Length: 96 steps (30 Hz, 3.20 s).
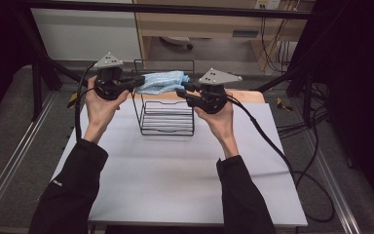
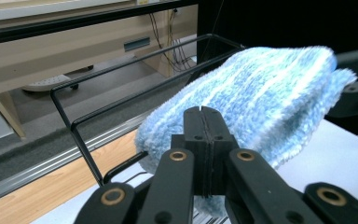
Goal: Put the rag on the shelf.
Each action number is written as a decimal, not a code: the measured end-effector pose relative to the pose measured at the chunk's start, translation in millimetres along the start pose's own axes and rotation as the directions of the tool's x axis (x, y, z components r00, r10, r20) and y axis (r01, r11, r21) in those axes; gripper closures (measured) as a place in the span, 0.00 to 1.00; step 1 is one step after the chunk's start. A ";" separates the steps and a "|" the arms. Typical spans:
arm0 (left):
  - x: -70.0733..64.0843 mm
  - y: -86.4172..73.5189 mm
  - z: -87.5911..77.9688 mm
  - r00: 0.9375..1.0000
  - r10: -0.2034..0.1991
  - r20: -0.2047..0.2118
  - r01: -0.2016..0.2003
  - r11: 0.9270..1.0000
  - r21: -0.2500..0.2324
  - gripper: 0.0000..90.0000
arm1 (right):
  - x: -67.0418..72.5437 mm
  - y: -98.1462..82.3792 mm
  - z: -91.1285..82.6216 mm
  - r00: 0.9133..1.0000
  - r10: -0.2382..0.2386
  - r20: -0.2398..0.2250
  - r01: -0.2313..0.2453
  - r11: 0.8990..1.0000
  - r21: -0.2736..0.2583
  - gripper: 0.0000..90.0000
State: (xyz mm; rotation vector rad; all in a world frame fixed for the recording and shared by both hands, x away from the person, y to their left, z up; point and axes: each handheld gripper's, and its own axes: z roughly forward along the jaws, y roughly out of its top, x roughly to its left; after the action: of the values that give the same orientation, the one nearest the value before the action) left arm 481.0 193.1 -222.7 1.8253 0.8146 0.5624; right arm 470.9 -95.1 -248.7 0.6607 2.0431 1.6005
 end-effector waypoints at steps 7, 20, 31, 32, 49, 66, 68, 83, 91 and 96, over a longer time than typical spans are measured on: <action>-1.6 -6.2 1.2 1.000 0.020 0.005 -0.020 1.000 0.008 1.00 | -0.4 6.0 -6.3 0.999 0.047 -0.024 -0.048 0.998 -0.037 0.57; -3.5 -18.8 3.6 0.999 0.035 0.009 -0.035 0.999 0.021 1.00 | 7.5 16.1 8.4 0.998 0.063 -0.026 -0.062 0.997 0.044 0.95; -2.7 -32.4 8.5 0.999 0.037 0.008 -0.037 0.999 0.033 1.00 | 1.2 -6.7 14.1 0.997 0.077 0.003 -0.077 0.991 0.113 1.00; -2.7 -33.5 9.3 0.999 0.035 0.006 -0.035 0.999 0.033 1.00 | 0.5 -8.5 14.4 0.997 0.079 0.008 -0.080 0.990 0.115 1.00; -0.8 -37.8 15.4 0.999 0.037 -0.007 -0.037 0.999 0.040 0.98 | -3.6 -22.6 19.7 0.997 0.066 0.040 -0.071 0.989 0.127 0.97; -2.1 -32.9 -21.1 1.000 0.020 -0.021 -0.020 1.000 -0.001 0.63 | 2.3 -9.6 -8.3 0.996 0.091 0.015 -0.091 0.995 0.046 0.69; -1.9 -33.8 -25.4 0.999 0.023 -0.028 -0.023 1.000 -0.003 0.60 | 2.6 -8.5 -11.4 0.996 0.092 0.013 -0.092 0.995 0.044 0.66; 1.7 -83.3 -44.6 0.999 0.021 -0.035 -0.019 0.999 0.047 0.37 | 3.8 -35.7 -40.2 0.993 0.109 0.051 -0.114 0.988 0.107 0.27; -0.4 -130.0 -46.3 0.999 0.024 -0.039 -0.019 0.994 0.104 0.24 | -1.3 -86.8 -65.5 0.987 0.137 0.078 -0.149 0.975 0.166 0.12; -4.1 -160.2 -43.6 0.999 0.012 -0.031 -0.007 0.990 0.141 0.16 | -4.5 -120.3 -82.8 0.983 0.166 0.084 -0.180 0.960 0.216 0.06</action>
State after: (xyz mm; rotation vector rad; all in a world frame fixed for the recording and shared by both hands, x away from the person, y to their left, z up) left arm 403.8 257.7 -354.8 1.9546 0.8867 0.5529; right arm 412.2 -185.4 -347.5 0.9843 2.1877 1.4305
